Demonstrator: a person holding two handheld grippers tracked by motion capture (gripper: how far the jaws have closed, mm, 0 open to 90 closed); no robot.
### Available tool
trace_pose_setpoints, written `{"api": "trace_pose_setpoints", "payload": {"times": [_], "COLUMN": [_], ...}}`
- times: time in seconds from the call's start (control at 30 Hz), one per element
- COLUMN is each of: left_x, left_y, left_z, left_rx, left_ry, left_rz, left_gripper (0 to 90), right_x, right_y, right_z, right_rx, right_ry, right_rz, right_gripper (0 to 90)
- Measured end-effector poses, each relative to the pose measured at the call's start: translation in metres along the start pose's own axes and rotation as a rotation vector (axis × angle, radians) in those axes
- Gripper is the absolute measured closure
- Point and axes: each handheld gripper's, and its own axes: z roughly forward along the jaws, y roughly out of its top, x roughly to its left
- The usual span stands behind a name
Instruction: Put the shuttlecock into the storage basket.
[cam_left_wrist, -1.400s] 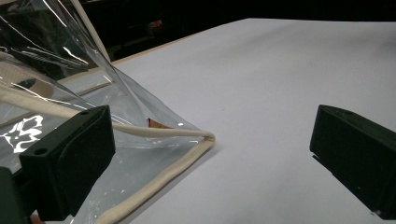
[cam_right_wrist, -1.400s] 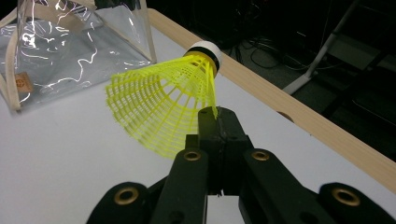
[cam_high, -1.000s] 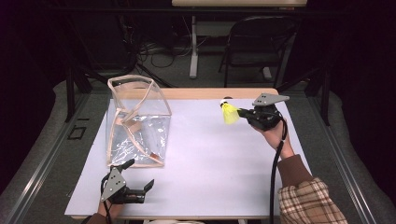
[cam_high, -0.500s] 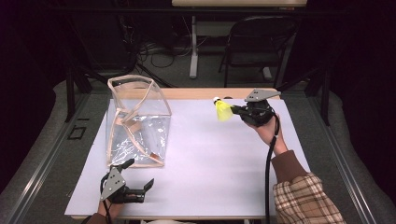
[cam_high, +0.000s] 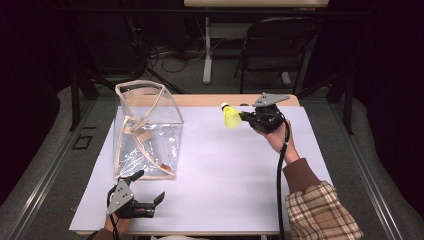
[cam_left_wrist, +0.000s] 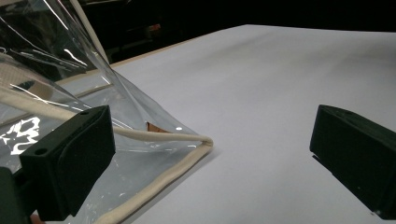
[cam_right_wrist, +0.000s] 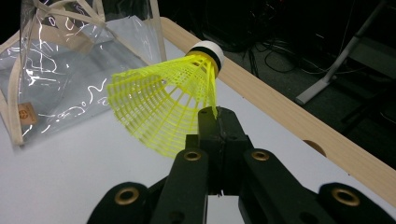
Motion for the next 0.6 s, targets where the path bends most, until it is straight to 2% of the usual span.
{"api": "trace_pose_setpoints", "payload": {"times": [0.13,0.33,0.6], "left_x": [0.0,0.0,0.0], "left_y": [0.0,-0.001,0.0], "left_z": [0.001,0.001,0.001], "left_rx": [0.002,-0.001,0.002], "left_ry": [0.0,0.002,0.003], "left_rz": [-0.005,-0.009,0.0], "left_gripper": [0.1,0.1,0.0], "right_x": [0.001,0.004,0.003], "right_y": [0.0,0.002,0.007], "right_z": [0.005,0.011,0.019], "right_rx": [-0.001,0.009,-0.017], "right_ry": [0.006,0.01,0.023], "right_rz": [0.014,0.005,0.033], "right_gripper": [90.0,90.0,90.0]}}
